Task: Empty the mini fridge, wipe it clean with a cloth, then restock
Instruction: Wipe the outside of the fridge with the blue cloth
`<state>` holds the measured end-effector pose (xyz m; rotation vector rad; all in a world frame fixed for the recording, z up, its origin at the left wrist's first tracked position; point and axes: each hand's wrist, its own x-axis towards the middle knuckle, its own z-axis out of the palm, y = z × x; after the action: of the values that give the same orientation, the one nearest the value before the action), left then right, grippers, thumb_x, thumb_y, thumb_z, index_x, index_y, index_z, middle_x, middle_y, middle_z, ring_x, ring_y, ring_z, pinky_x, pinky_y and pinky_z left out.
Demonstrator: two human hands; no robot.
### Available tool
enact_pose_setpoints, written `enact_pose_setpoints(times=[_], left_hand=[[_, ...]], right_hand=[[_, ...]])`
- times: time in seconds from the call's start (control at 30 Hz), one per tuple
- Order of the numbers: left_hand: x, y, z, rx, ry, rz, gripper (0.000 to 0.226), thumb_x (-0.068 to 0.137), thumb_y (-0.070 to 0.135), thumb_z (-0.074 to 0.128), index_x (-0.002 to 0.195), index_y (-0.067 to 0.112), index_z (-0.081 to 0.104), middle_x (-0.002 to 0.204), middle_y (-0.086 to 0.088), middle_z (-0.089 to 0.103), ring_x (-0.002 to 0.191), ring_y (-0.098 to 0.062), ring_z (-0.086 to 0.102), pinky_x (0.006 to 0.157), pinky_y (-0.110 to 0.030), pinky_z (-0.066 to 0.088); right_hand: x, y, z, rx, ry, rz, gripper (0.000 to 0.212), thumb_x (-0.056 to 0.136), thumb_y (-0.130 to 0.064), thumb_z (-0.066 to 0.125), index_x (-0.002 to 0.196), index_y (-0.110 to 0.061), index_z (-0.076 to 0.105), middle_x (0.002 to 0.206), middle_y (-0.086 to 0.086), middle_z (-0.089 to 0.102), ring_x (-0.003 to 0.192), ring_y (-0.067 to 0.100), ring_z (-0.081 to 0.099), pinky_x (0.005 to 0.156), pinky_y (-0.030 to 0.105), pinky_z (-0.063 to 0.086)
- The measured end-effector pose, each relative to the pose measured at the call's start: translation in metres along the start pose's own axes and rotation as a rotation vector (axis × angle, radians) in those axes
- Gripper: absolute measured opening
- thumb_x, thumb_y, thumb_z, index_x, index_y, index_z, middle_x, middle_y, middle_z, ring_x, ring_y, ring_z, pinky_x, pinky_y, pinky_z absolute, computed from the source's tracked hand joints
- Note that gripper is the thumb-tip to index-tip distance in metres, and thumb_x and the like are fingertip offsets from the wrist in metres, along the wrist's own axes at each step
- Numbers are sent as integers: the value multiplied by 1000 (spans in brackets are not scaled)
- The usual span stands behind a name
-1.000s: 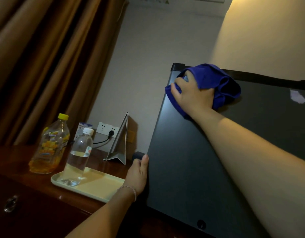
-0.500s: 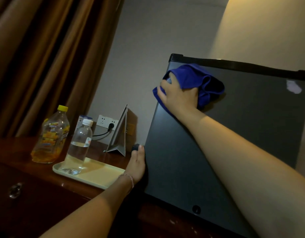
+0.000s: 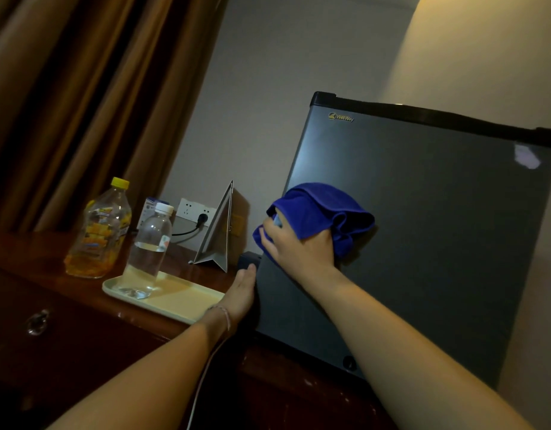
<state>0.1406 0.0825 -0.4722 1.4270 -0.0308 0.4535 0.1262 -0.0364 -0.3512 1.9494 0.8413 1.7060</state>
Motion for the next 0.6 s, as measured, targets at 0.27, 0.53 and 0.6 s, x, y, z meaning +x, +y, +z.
enact_pose_setpoints(times=[0.27, 0.53, 0.6], left_hand=[[-16, 23, -17, 72, -10, 25, 40, 106, 42, 34, 106, 17, 66, 111, -12, 69, 103, -22, 64, 95, -39, 48], [-24, 38, -15, 216, -12, 43, 67, 104, 55, 18, 87, 10, 64, 93, -17, 68, 92, -28, 63, 94, -43, 47], [-25, 39, -14, 235, -15, 89, 62, 104, 56, 18, 83, 18, 62, 86, -6, 65, 83, -19, 60, 88, -39, 47]], right_hand=[[-62, -33, 12, 41, -32, -123, 46, 90, -41, 64, 127, -16, 54, 99, 11, 67, 74, 27, 65, 57, 35, 52], [-105, -55, 6, 99, -83, -216, 40, 100, -38, 38, 122, -19, 65, 96, 7, 69, 75, 23, 66, 56, 34, 51], [-109, -56, 2, 142, -87, -250, 33, 85, -47, 67, 107, -23, 72, 81, 0, 68, 64, 17, 63, 52, 28, 49]])
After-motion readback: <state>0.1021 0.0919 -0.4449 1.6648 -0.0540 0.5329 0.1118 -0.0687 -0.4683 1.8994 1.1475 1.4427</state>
